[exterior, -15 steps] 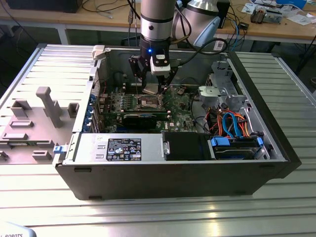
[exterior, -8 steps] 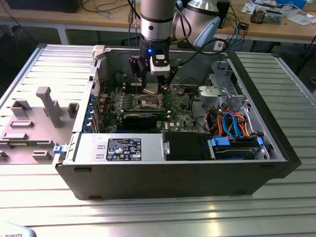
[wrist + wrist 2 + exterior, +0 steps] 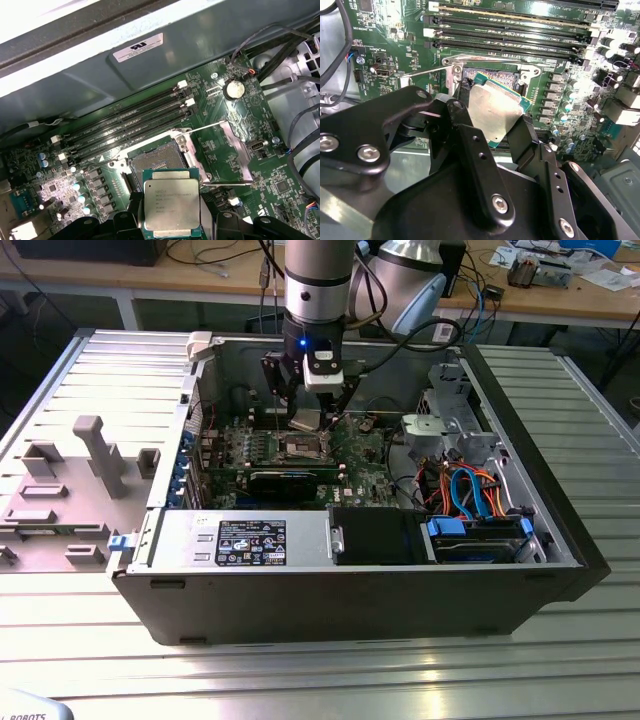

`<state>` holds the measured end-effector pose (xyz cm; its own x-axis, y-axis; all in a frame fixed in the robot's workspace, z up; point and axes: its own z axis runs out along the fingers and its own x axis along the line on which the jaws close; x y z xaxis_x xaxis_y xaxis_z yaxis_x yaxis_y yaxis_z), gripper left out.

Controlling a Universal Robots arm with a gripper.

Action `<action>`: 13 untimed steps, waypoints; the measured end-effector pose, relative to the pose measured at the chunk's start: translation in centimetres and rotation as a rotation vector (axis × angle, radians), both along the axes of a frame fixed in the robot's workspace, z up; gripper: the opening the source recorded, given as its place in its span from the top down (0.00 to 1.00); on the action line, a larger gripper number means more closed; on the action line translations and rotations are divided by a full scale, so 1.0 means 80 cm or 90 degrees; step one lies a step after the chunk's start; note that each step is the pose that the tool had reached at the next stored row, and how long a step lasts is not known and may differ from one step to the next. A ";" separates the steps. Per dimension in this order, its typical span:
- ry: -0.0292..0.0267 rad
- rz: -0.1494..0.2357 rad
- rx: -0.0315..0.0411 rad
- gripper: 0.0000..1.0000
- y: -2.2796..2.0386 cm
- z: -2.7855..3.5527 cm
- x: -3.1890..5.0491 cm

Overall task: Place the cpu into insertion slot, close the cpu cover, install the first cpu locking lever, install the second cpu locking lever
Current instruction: 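Place the cpu into insertion slot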

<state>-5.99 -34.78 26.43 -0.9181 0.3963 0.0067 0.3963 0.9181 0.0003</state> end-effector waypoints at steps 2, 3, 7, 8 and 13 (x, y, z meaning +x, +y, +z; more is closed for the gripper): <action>0.0000 -0.002 -0.0001 0.45 0.0000 0.0000 0.000; 0.0000 -0.003 -0.0001 0.45 0.0000 -0.0001 0.000; 0.0000 -0.006 -0.0002 0.45 0.0000 -0.0001 0.000; 0.0000 -0.007 -0.0003 0.45 0.0000 -0.0001 0.000; 0.0000 -0.010 -0.0004 0.45 0.0000 -0.0002 0.000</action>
